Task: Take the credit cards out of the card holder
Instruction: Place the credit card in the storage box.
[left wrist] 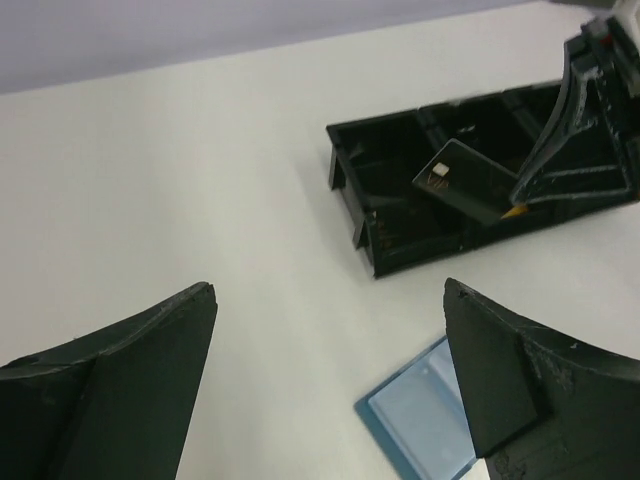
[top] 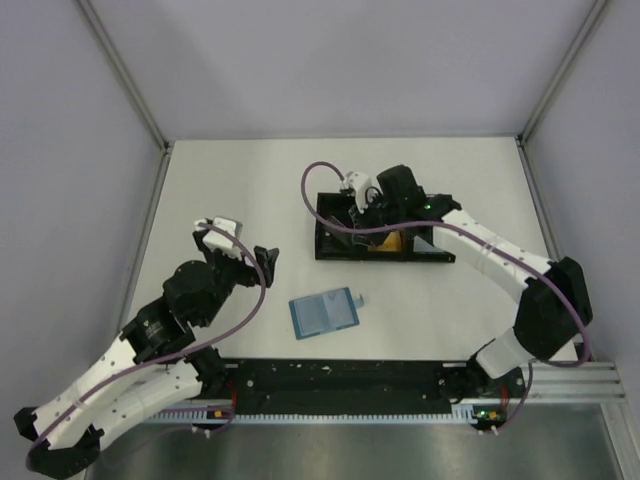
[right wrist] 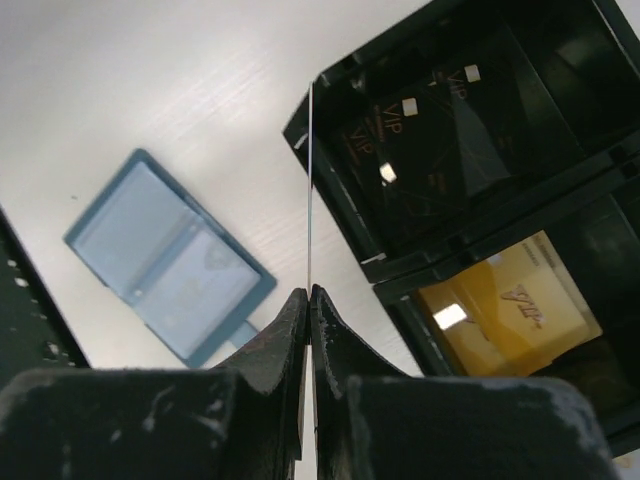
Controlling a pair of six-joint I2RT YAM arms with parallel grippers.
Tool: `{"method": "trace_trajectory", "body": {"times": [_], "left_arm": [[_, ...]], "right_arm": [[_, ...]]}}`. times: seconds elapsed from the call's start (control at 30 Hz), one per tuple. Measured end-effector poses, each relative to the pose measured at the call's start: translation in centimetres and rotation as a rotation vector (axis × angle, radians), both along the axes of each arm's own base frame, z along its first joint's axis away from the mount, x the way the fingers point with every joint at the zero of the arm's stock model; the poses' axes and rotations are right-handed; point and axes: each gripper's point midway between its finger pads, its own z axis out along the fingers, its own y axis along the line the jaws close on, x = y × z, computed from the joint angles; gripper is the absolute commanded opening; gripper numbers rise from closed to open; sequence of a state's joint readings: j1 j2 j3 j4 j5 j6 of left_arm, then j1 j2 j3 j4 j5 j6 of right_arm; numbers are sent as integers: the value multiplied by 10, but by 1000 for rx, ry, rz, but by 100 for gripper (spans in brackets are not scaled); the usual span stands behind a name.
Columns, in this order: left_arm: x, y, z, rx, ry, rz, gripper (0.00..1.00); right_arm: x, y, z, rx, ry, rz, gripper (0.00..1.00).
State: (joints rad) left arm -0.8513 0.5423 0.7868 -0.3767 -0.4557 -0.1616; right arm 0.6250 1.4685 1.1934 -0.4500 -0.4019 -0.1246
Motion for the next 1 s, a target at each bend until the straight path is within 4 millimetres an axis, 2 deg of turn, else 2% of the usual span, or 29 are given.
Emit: {"method": "trace_trajectory", "body": {"times": [0.07,0.13,0.3,0.4,0.53,0.7,1.0], "left_arm": [[-2,6,-16,58,16,6,99],[-5,9,-23,95,13,-9,99],[-11,14,-17,135,-35,-42,99],[-8,23,-15,137,-43,9,99],[-8,34,-16,135,-52,55,99],[-7,53,-21,146,-50,142,99],[-3,74,-21,107,-48,238,99]], "right_arm": [[11,-5,-14,-92,-1,14,0],[22,-7,-25,-160,2,42,0],[51,-8,-42,-273,-1,123,0],[61,-9,-50,-332,-6,174,0],[65,-12,-64,-394,8,239,0],[57,-13,-78,-420,50,315,0],[62,-3,-91,-442,56,403,0]]}}
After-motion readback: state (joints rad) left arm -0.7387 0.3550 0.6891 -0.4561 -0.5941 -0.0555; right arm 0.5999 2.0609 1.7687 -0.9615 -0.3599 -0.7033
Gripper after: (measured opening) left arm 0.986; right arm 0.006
